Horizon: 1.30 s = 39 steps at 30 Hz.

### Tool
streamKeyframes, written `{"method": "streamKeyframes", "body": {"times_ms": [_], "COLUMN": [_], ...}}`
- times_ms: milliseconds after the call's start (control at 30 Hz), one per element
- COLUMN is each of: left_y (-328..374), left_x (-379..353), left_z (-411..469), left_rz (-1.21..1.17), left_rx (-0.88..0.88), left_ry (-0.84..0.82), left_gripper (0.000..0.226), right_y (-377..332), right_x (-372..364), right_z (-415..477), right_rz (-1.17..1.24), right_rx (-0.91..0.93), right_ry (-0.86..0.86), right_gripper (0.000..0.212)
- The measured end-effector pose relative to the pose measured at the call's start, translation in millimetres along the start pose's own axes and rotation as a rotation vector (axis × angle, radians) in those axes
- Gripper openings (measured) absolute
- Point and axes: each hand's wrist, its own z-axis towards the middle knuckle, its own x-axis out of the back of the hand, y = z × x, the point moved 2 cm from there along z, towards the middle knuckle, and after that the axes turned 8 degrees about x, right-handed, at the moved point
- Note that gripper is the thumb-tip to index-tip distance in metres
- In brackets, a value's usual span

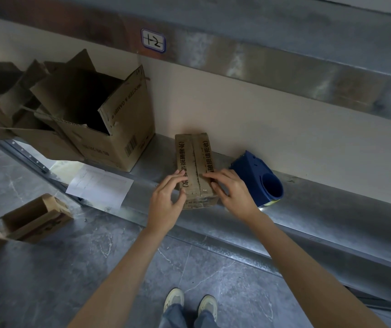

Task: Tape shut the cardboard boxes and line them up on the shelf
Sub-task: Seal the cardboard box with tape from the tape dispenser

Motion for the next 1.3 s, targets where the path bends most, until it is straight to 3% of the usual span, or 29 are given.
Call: {"method": "streamKeyframes", "body": {"times_ms": [467, 633, 967, 1133, 1300], "left_y": [-2.6, -7.7, -7.2, -8.2, -5.3], "left_x": [5.5, 13.7, 8.4, 5.1, 6.2], "left_z": [4.4, 8.6, 12.4, 11.6, 11.4], "left_rz": [-0.024, -0.033, -0.022, -0.015, -0.045], "left_rx": [-0.021, -0.009, -0.091, -0.087, -0.062], "left_ry": [-0.057, -0.152, 0.006, 0.025, 0.003], "left_gripper": [0.036, 0.045, 0.03, 0.031, 0.03], "right_y": [-0.9, 1.2, 9.7, 6.3, -1.6], "right_x": [7.0, 18.1, 7.7, 1.4, -3.5], "right_z": [0.5, 1.4, 0.6, 3.9, 5.5], "right_rz": [0.023, 0.026, 0.049, 0.02, -0.021], "right_rx": [0.002, 0.067, 0.042, 0.045, -0.007], "right_ry": [-0.089, -0.218, -0.047, 0.038, 0.064], "right_gripper": [0.037, 0.059, 0.052, 0.037, 0.042]}}
